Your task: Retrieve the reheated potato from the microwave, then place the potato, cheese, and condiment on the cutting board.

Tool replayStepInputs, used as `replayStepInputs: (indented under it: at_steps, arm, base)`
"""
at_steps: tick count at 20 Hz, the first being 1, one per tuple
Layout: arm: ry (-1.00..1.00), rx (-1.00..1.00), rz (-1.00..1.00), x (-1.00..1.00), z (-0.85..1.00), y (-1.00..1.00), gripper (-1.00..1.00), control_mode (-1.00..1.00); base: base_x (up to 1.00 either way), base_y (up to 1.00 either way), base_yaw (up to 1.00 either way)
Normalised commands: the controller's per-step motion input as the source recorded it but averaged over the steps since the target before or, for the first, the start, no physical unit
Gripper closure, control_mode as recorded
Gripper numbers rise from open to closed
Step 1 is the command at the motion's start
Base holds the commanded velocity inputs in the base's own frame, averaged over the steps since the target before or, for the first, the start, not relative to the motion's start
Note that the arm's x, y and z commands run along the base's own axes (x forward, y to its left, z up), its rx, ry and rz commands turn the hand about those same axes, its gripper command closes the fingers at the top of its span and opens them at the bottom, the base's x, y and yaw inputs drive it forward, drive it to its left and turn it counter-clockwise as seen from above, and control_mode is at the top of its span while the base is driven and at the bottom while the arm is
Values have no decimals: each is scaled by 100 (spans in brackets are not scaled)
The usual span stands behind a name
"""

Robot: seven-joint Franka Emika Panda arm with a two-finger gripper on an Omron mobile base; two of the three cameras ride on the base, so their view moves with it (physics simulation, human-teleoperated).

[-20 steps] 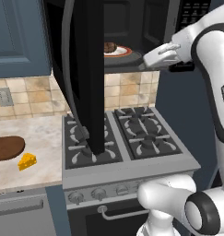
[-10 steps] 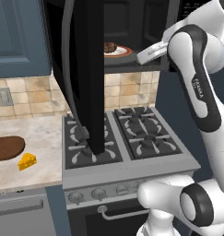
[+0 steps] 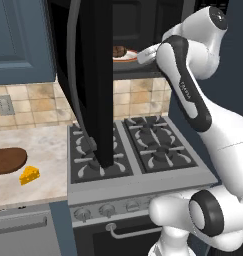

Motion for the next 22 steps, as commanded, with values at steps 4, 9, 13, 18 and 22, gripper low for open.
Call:
replayStepInputs:
  at_steps: [4, 9, 13, 18, 22]
  arm:
    - [0, 2, -12, 71, 0, 0, -100, -100]
    - [0, 0, -13, 68, 0, 0, -100, -100]
    - [0, 4, -5, 63, 0, 0, -100, -100]
    - [1, 7, 0, 59, 0, 0, -100, -100]
    - [6, 10, 0, 51, 3, 0, -100, -100]
  base:
    - [0, 0, 0]
    - [0, 0, 0]
    - [0, 0, 0]
    - [0, 0, 0]
    - [0, 0, 0]
